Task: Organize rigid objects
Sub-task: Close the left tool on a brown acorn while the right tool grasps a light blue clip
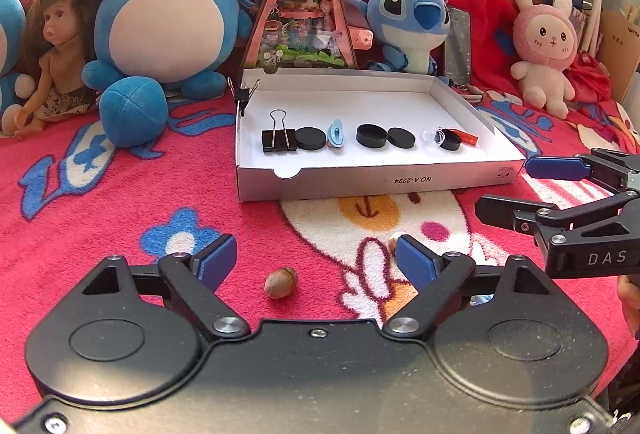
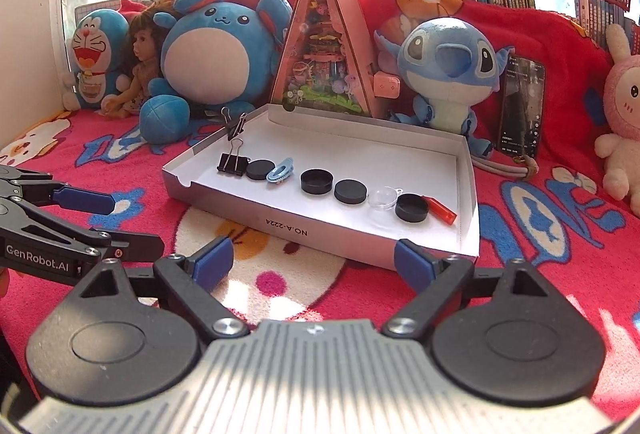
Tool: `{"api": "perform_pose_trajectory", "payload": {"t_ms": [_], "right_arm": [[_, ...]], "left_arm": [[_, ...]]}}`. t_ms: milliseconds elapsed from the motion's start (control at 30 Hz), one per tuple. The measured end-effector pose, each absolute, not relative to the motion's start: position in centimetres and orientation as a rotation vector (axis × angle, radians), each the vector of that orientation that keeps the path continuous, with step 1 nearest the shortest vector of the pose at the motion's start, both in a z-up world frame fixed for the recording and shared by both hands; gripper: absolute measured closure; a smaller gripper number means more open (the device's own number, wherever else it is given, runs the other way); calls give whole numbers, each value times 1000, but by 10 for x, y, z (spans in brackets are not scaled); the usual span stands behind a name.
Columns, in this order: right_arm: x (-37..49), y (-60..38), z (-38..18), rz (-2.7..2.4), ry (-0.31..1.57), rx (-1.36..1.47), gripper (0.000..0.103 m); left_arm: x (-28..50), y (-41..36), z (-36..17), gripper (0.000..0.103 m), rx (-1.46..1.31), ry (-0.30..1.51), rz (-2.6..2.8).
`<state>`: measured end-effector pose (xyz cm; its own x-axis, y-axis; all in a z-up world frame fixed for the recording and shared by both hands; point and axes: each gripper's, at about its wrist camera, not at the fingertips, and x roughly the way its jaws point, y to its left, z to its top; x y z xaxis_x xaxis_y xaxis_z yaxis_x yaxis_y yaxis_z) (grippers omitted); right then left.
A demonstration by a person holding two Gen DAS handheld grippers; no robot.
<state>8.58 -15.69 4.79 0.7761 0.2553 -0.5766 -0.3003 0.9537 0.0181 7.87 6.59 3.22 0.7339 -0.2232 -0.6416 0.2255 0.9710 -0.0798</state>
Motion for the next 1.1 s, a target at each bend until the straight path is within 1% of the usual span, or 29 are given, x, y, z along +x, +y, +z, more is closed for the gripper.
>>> {"api": "perform_pose_trajectory", "payload": {"t_ms": [300,633,667,767,833,1000,1033,1100], "right_arm": [[57,-156,38,341,575,-118,3],[33,-153,21,372,596,-133,2],[32,-153,20,376,597,-135,2],[28,-149,15,378,597,-159,3],[26,-148,14,385,605,-157,6],[24,-146,13,413,612,-127,20],[24,-145,13,414,607,-132,22],[24,-142,14,412,604,-138,30]], "left_arm": [[63,77,16,15,-26,681,-202],[53,89,2,16,-83,688,-187],[53,89,1,16,-83,689,-187],[55,89,1,27,-90,694,-191],[59,89,1,31,-100,698,-187],[65,88,2,45,-117,698,-181],[66,87,2,46,-114,696,-180],[68,85,2,50,-108,692,-176]]}}
